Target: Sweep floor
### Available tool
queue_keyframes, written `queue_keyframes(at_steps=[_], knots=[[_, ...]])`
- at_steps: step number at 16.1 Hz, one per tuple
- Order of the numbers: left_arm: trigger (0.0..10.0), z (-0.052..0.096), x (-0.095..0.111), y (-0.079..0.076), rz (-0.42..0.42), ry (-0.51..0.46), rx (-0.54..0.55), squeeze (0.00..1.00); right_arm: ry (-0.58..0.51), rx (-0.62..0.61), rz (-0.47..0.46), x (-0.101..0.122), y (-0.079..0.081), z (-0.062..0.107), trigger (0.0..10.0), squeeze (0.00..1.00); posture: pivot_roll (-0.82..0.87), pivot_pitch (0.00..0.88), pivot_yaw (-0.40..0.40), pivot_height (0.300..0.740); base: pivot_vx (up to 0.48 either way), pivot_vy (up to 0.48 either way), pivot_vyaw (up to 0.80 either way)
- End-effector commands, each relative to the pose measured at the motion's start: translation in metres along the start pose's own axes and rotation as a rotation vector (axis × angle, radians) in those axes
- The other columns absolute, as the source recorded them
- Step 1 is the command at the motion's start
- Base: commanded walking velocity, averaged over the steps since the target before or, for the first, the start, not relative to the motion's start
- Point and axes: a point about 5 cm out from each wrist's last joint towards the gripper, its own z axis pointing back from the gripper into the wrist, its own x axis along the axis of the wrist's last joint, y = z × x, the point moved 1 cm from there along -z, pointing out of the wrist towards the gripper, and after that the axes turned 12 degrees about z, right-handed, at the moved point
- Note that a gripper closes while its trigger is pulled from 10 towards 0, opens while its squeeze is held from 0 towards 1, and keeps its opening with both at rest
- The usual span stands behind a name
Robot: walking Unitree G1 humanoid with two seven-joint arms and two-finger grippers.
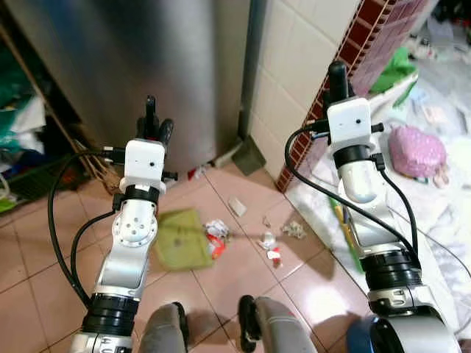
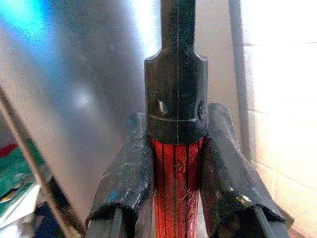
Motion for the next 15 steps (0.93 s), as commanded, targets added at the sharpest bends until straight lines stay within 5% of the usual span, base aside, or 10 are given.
queue_keyframes(at_steps=[1,5,8,15], knots=[[10.0,-0.002,0.003,0.007,-0.042,-0.002,0.013,0.0,0.006,-0.028,0.017,0.001,-0.006,-0.003,10.0,0.0,-0.04,0.198,-0.043,0.74,0.0,0.0,0.0],[10.0,0.001,-0.013,-0.004,-0.013,0.086,-0.098,0.0,0.159,-0.015,0.019,-0.021,-0.003,0.001,10.0,0.0,-0.04,0.201,-0.041,0.74,0.0,0.0,0.0],[10.0,0.002,-0.016,-0.017,0.009,0.064,-0.182,0.0,0.277,0.007,0.018,-0.036,0.001,0.005,10.0,0.0,-0.05,0.205,-0.043,0.74,0.0,0.0,0.0],[10.0,-0.002,-0.027,-0.055,0.016,0.037,-0.349,0.0,0.466,0.05,-0.206,-0.055,0.017,0.018,10.0,0.0,-0.07,0.204,-0.042,0.74,0.0,0.0,0.0]])
